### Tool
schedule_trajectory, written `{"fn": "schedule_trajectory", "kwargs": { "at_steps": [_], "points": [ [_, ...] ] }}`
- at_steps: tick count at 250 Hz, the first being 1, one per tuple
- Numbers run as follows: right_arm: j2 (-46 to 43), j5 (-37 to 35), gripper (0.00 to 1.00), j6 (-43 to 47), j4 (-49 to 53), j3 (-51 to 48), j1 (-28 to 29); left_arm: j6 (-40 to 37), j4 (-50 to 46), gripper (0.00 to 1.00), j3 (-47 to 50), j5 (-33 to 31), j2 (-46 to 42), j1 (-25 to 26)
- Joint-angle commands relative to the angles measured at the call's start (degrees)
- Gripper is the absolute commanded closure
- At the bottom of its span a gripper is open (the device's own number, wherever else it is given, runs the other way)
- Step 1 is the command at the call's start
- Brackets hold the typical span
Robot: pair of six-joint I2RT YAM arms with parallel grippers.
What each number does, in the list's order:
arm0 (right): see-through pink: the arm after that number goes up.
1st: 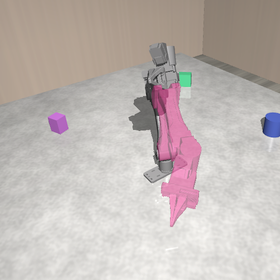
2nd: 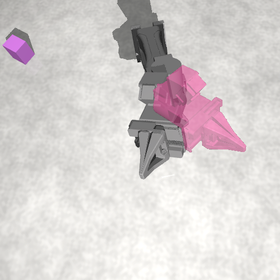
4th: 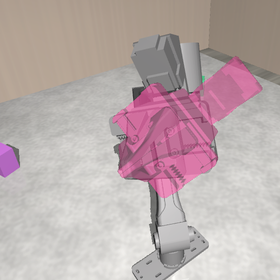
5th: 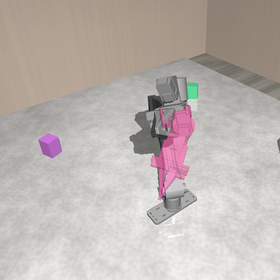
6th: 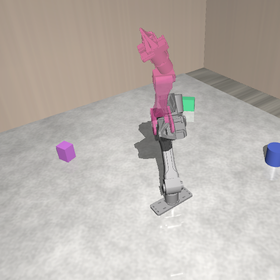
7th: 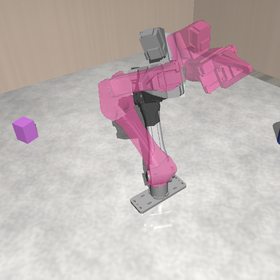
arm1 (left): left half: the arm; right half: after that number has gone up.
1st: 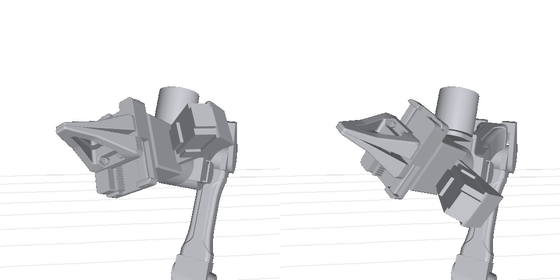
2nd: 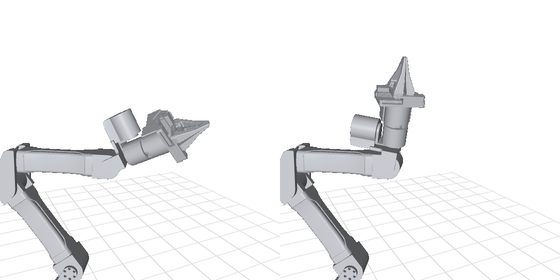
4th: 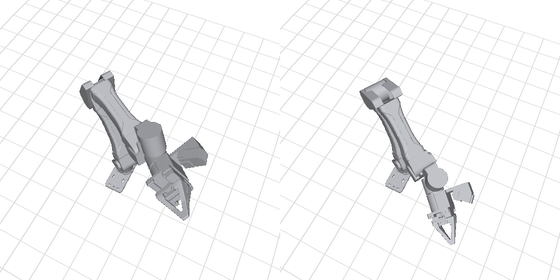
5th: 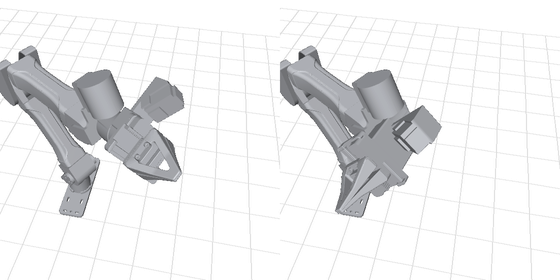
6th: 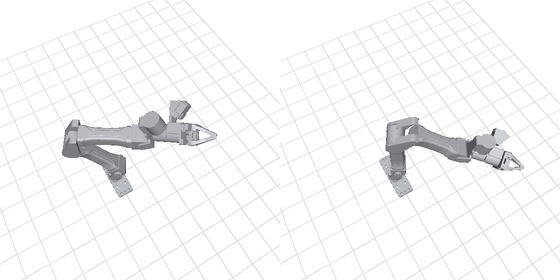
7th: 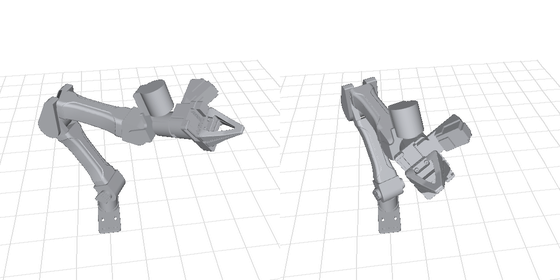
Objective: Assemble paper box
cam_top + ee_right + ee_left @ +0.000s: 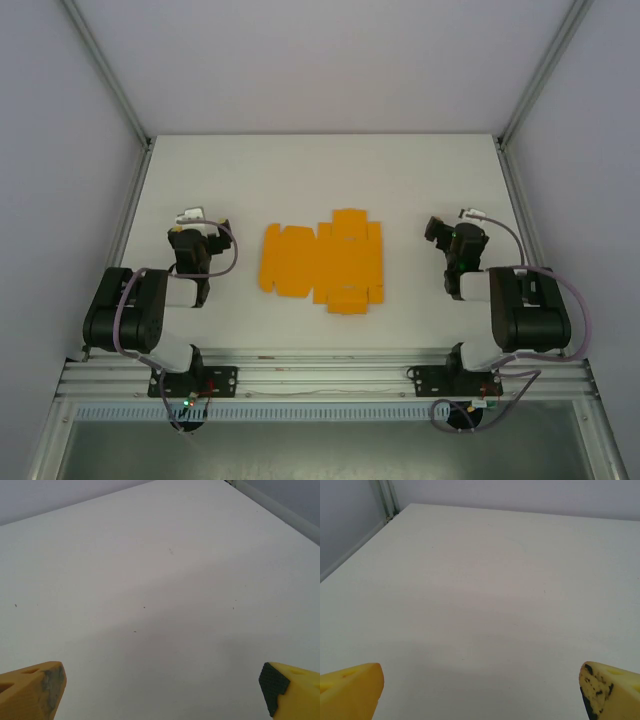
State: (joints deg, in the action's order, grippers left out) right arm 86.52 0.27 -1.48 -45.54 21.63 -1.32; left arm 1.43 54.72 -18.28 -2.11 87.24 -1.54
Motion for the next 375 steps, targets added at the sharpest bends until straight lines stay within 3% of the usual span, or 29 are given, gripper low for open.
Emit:
{"fn": "schedule_trajectory", "kwargs": {
  "at_steps": [1,302,318,345,375],
  "points": [
    [-0.7,-0.32,0.0,-0.46,-1.57,0.95,-0.08,-0.4,1.81,0.0,-0.68,0.37,-0.5,-0.13],
    [-0.87,-0.03,0.0,-0.24,-2.16,0.86,-0.03,-0.37,1.58,0.0,-0.75,0.35,-0.51,-0.13],
    [-2.88,1.3,0.0,0.37,2.99,2.84,-0.04,-0.68,2.92,0.0,-0.87,0.38,-0.81,-0.13],
    [-7.57,2.01,0.0,0.68,13.47,6.92,0.04,-0.42,-18.25,0.0,-8.6,1.0,-9.1,-0.08],
    [-12.5,2.1,0.0,-0.4,21.59,10.7,0.83,5.14,-25.28,0.0,-11.41,1.07,-14.85,-0.04]
  ]
}}
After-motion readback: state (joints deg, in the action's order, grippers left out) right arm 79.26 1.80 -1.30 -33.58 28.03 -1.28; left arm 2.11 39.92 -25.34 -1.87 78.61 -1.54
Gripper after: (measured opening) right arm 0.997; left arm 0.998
